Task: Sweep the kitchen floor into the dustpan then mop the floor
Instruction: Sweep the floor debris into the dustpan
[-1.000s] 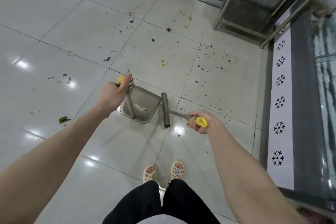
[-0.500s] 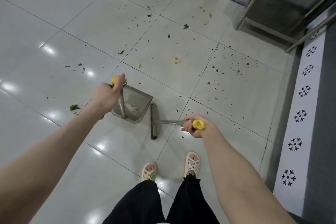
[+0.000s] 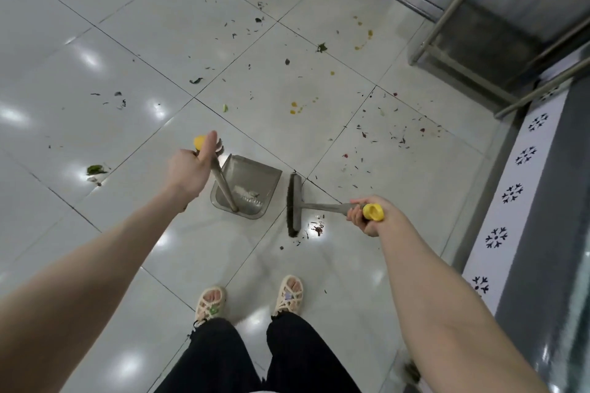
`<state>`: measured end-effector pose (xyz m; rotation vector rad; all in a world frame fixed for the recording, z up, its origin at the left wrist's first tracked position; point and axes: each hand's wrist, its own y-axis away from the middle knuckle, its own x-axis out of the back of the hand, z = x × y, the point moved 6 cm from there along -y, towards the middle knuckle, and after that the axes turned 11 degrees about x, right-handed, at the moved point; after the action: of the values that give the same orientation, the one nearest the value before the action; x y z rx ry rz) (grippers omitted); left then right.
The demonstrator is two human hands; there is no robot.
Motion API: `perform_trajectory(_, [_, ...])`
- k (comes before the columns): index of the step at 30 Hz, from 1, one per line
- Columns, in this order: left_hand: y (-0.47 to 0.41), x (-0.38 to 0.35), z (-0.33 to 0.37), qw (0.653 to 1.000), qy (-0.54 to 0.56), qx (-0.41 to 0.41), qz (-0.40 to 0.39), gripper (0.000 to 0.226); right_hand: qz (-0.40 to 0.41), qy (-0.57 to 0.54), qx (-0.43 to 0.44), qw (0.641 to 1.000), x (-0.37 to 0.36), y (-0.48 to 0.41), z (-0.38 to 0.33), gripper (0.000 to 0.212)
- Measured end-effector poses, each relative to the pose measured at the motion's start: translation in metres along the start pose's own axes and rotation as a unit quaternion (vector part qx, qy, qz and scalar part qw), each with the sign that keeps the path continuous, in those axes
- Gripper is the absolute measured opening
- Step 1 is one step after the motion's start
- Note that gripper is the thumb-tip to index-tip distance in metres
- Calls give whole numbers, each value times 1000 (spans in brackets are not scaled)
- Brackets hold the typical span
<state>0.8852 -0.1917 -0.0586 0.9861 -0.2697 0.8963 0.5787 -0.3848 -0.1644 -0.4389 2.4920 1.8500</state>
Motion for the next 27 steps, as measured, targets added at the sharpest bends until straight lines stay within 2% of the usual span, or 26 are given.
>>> perform_trajectory(9, [25,-51,40,1000,-12,-19,-12,80,39,-8,14,999,72,8,-44,18])
perform_trajectory(14, [33,-67,58,999,10,-45,-22,67,14,14,23,1000,78,30,-60,18])
perform_trajectory(22, [13,-41,61,998,-2,-55,-16,71,-31,-69,48,996,31,14,-52,12])
perform_trajectory(27, [-6,-21,64,998,-10,-60,-4,64,-54,-120,41,990,-16,-7,-43,7])
